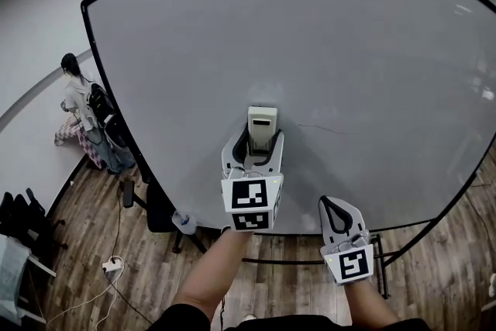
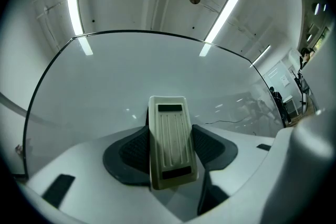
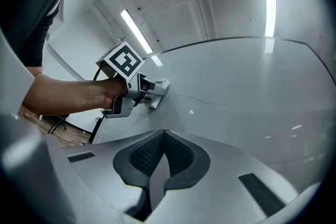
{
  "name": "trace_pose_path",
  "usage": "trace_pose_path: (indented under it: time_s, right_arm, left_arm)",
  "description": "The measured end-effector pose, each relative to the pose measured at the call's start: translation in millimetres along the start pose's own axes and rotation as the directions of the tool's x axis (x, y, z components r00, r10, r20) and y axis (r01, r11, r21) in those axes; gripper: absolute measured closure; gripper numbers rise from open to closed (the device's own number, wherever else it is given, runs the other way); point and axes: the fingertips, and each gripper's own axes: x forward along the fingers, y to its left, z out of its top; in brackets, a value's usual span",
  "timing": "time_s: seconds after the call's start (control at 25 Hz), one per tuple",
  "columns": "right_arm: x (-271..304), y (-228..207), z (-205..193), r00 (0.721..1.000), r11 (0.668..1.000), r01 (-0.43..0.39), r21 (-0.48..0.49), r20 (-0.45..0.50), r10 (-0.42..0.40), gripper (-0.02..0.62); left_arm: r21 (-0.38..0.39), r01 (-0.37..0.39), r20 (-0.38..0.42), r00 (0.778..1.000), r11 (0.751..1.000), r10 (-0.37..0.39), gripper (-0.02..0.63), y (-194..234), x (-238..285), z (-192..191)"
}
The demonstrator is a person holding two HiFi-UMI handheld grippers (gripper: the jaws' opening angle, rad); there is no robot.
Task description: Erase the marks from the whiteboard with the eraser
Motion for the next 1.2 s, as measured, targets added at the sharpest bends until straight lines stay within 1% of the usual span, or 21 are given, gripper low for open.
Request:
trace_pose_path:
  time_s: [0.08,0.16,0.48,0.68,0.84,0.92,1.0,1.2]
  right_arm:
    - [-2.0,-2.2,1.2,1.0,1.0,0.003,-0.007,-0.004,-0.003,0.577]
    - [-7.9,-9.2,-1.0,1.0,1.0,0.01,-0.014,-0.004,-0.01,0.577]
    - [-24.8,-33.7,-9.4,0.999,0.999,0.046,-0.012,-0.006,-0.046,0.577]
    - [-33.9,-49.9,-11.3,0.998,0.997,0.069,-0.021,-0.003,-0.069,0.577]
    - [-48.4,-66.9,-14.4,0.995,0.995,0.102,-0.025,-0.018,-0.102,0.577]
    - [-57.4,-75.4,-16.3,0.992,0.992,0.124,-0.026,-0.025,-0.124,0.577]
    - [-65.3,-83.0,-18.1,0.989,0.989,0.143,-0.027,-0.028,-0.144,0.577]
    - [-84.8,-98.5,-22.7,0.983,0.983,0.179,-0.037,-0.045,-0.181,0.577]
  left_arm:
    - [-0.008,-0.012,0.009,1.0,1.0,0.012,0.337,1.5,-0.1,0.7]
    - [-0.001,-0.009,0.008,1.0,1.0,0.009,0.337,-6.0,1.2,1.1]
    - [0.086,0.041,0.013,0.999,0.995,-0.042,0.337,-53.4,11.0,7.5]
    - [0.127,0.112,0.017,0.993,0.986,-0.115,0.337,-94.3,20.1,9.7]
    - [0.152,0.145,0.006,0.989,0.978,-0.148,0.337,-131.2,26.4,-1.6]
    - [0.212,0.133,-0.002,0.991,0.968,-0.136,0.337,-145.6,28.3,-1.0]
    - [0.274,0.13,-0.022,0.991,0.953,-0.129,0.337,-156.3,31.3,-2.8]
    - [0.35,0.149,-0.048,0.989,0.925,-0.141,0.337,-184.7,35.4,-1.5]
